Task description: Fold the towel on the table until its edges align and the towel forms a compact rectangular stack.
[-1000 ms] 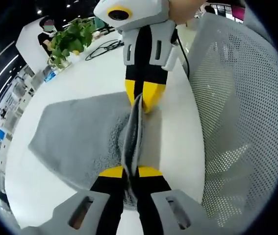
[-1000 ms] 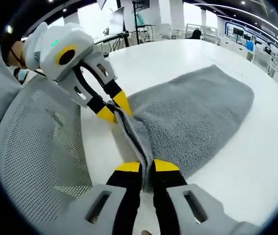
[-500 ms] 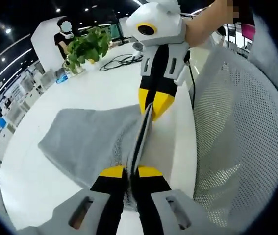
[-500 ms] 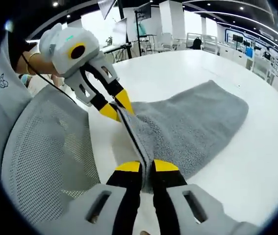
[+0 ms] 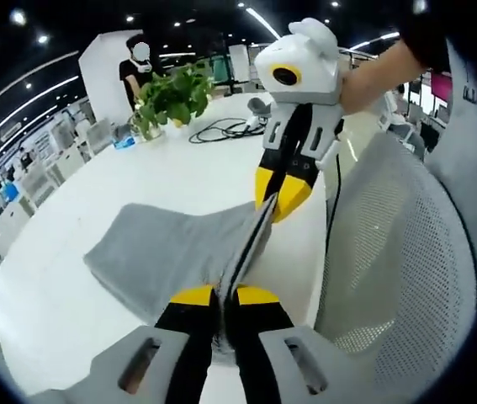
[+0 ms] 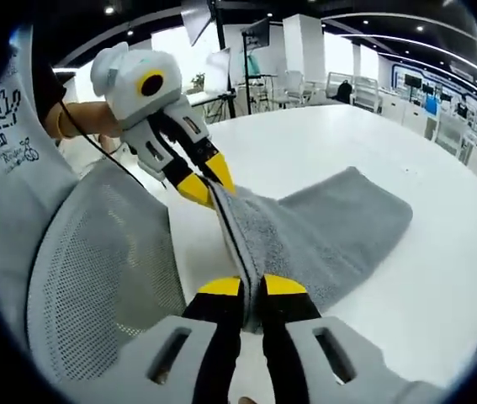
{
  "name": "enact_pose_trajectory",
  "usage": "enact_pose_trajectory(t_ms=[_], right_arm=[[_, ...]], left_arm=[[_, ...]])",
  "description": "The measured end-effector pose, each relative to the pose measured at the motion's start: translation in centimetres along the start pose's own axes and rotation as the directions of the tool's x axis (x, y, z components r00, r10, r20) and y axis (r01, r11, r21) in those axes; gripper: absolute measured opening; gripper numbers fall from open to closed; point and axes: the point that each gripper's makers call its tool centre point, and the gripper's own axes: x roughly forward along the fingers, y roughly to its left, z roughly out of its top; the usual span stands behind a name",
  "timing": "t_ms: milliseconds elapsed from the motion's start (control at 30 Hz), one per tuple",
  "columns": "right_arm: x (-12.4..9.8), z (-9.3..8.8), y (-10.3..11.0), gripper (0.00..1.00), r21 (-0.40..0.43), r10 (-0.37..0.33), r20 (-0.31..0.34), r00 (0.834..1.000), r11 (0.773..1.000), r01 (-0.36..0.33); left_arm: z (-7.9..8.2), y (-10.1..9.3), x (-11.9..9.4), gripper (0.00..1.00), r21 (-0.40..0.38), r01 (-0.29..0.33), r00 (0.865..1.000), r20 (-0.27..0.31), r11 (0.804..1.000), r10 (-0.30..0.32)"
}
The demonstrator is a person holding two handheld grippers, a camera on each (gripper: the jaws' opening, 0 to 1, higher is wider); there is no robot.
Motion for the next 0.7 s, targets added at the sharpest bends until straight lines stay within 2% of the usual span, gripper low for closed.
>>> enact_pose_trajectory(t_ms=[333, 467, 700], right_arm=[[-1.6, 2.0, 0.8, 0.05, -0.007, 0.000, 0.063, 0.998, 1.000, 0.001], [-2.5, 3.1, 1.3, 0.05, 0.000, 0.004, 0.090, 0.996, 1.000, -0.004], [-3.8, 4.4, 2.2, 0.05, -0.010, 0.016, 0.118, 0.993, 1.000, -0.015]], left_arm=[[1.9, 0.1, -1.9, 0.08, 0.025, -0.035, 0.999, 0.035, 0.999, 0.034], [3.2, 0.2, -3.2, 0.08, 0.032, -0.052, 0.997, 0.063, 0.998, 0.050], [4.6, 0.0, -4.7, 0.08, 0.009, -0.049, 0.993, 0.105, 0.999, 0.048]])
